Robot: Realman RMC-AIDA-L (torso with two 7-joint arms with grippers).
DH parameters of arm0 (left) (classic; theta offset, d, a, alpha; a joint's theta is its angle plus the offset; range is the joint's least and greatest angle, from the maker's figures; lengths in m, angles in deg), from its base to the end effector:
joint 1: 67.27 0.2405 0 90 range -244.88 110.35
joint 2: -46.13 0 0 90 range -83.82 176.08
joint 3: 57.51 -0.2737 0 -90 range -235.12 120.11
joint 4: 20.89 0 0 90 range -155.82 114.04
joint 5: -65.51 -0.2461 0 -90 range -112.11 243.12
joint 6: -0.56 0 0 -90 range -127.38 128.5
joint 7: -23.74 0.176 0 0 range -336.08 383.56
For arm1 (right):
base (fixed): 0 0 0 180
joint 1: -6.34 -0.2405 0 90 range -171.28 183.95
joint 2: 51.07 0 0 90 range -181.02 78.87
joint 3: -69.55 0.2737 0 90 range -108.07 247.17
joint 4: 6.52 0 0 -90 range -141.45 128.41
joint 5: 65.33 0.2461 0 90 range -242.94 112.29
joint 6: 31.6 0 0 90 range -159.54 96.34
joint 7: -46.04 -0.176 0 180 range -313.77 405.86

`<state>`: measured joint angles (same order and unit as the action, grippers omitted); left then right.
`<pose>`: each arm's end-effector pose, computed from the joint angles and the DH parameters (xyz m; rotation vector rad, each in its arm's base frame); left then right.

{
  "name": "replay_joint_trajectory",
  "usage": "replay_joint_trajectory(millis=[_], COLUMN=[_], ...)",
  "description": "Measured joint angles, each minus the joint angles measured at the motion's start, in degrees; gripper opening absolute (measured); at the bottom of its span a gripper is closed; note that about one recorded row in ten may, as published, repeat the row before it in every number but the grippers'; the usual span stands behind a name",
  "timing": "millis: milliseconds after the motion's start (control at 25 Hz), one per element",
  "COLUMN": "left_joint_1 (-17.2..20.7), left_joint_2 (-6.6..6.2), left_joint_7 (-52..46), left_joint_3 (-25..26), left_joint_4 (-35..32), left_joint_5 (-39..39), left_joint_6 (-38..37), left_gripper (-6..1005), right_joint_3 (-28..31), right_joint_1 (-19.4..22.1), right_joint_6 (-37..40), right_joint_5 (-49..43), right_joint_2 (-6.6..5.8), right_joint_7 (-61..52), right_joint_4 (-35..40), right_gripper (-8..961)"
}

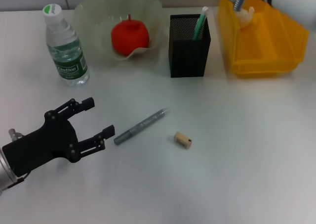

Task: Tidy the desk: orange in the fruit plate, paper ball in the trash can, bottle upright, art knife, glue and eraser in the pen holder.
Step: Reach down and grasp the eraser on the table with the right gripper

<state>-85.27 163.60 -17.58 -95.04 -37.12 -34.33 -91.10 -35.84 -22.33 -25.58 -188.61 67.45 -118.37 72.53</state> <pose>-0.3506 0.2831 -0.0630 -2.4517 -0.4019 -0.8912 0.0400 0.4694 -0.0422 -2.0126 0.7752 1.0023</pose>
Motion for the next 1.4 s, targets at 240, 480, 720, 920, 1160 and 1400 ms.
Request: replay_joint_trajectory(millis=[240, 480, 720, 920, 1160, 1400], left_joint_1=[0.0, -0.2, -0.4, -0.4, -0.5, -0.5], left_joint_2=[-0.17, -0.21, -0.3, -1.14, -1.63, -1.62], left_joint_7=[-0.2, -0.2, -1.4, -5.1, -9.6, -11.2], left_joint_3=[0.0, 0.0, -0.2, -0.6, -0.7, -0.8], left_joint_4=[-0.2, -0.8, -1.9, -3.4, -5.8, -6.6], left_joint_5=[0.0, 0.0, 0.0, -1.3, -4.3, -5.3], left_joint_6=[-0.1, -0.6, -2.0, -2.5, -2.7, -2.4], left_gripper=[837, 836, 836, 837, 837, 836], right_joint_3=[12.7, 32.0, 46.6, 47.4, 46.7, 41.3], right_joint_1=[1.6, -2.5, -10.2, -11.1, -13.8, -21.7], right_joint_6=[23.6, 54.0, 80.1, 85.6, 91.4, 94.5], right_joint_5=[17.1, 37.5, 37.2, 30.3, 14.3, -4.5], right_joint_2=[0.02, -0.08, -5.87, -8.67, -8.57, -5.8], right_joint_7=[4.4, 19.6, 32.8, 39.7, 43.3, 41.6], right_joint_4=[8.0, -1.8, -26.2, -30.9, -24.0, -23.1], right_gripper=[611, 617, 623, 662, 838, 839])
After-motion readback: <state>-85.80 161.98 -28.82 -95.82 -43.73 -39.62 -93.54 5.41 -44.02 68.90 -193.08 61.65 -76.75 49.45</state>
